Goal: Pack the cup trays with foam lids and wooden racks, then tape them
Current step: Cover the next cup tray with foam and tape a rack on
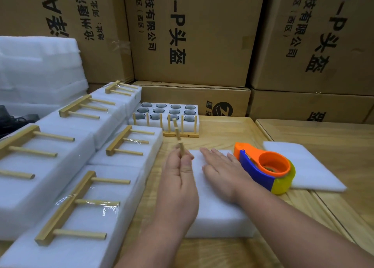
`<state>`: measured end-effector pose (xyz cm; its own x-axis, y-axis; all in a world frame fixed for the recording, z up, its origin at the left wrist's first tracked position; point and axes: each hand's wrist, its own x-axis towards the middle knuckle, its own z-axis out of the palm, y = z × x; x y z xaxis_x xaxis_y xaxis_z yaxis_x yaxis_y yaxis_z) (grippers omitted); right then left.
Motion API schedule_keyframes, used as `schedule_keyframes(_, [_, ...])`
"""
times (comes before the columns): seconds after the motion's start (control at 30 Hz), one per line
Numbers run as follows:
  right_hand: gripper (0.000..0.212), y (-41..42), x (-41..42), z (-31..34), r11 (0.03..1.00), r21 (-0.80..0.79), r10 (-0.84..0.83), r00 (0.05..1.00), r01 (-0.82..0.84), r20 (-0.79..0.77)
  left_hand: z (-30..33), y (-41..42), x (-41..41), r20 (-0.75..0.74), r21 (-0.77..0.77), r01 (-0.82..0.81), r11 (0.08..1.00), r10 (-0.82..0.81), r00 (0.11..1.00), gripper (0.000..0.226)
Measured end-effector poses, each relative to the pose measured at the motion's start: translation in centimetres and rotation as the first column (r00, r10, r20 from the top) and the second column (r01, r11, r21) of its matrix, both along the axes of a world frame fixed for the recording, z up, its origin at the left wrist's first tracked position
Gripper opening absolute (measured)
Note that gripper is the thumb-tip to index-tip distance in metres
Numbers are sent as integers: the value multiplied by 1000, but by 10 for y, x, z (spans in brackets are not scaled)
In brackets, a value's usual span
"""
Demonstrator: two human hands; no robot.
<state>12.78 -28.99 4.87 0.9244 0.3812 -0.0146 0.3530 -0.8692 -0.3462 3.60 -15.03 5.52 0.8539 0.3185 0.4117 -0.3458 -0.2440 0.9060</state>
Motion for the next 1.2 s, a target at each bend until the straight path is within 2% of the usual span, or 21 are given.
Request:
schedule_keyframes(0.07, [58, -7, -1, 2, 968, 240, -53, 993, 78, -108, -4, -7, 6, -40, 124, 88, 988, -83, 996, 20])
schedule_keyframes(0.13, [53, -13, -3, 3, 873, 458, -78, 976, 165, -204, -10, -9, 10, -75, 280, 170, 945, -155, 985, 18])
schedule_keyframes(0.23, [55, -14, -4, -2, 856, 498, -65, 985, 136, -158, -17, -9, 10, -109, 405, 212, 889, -183, 977, 11])
schedule_keyframes(0.3, [60, -13, -1, -6, 837, 530, -64, 986, 137, -153, -20, -10, 9, -134, 414, 199, 888, -157, 979, 25])
schedule_keyframes(0.4, [57, -11, -1, -6, 722, 665, -87, 979, 190, -185, -21, -9, 10, -192, 465, 189, 865, -110, 975, 45])
schedule_keyframes(0.47, [53, -12, -3, -4, 548, 804, -119, 973, 232, -200, -20, -9, 12, -219, 509, 199, 837, -98, 971, 44])
schedule_keyframes(0.53, [47, -18, -2, 1, 247, 917, -165, 947, 312, -277, -20, -10, 12, -239, 573, 214, 791, -88, 967, 42])
schedule_keyframes(0.6, [52, -28, -4, 5, -23, 931, -154, 918, 365, -364, -21, -12, 13, -249, 647, 228, 727, -81, 965, 43])
schedule_keyframes(0.67, [49, -37, -9, 5, -171, 909, -111, 909, 380, -401, -23, -14, 15, -257, 690, 241, 682, -81, 963, 41])
schedule_keyframes(0.7, [46, -40, -12, 2, -190, 907, -93, 913, 375, -397, -24, -14, 15, -261, 700, 248, 670, -83, 962, 39])
schedule_keyframes(0.8, [38, -43, -20, -8, -141, 932, -76, 935, 334, -346, -25, -14, 16, -280, 727, 269, 632, -86, 956, 30])
schedule_keyframes(0.97, [39, -46, -26, -25, -128, 888, 177, 891, 442, -418, -24, -14, 17, -300, 748, 283, 600, -76, 951, 33])
schedule_keyframes(1.1, [40, -48, -26, -44, -200, 882, 155, 903, 426, -401, -23, -13, 18, -303, 765, 296, 573, -86, 949, 38])
schedule_keyframes(1.2, [42, -49, -24, -48, -142, 905, 72, 916, 401, -394, -25, -11, 17, -302, 761, 300, 576, -95, 949, 48])
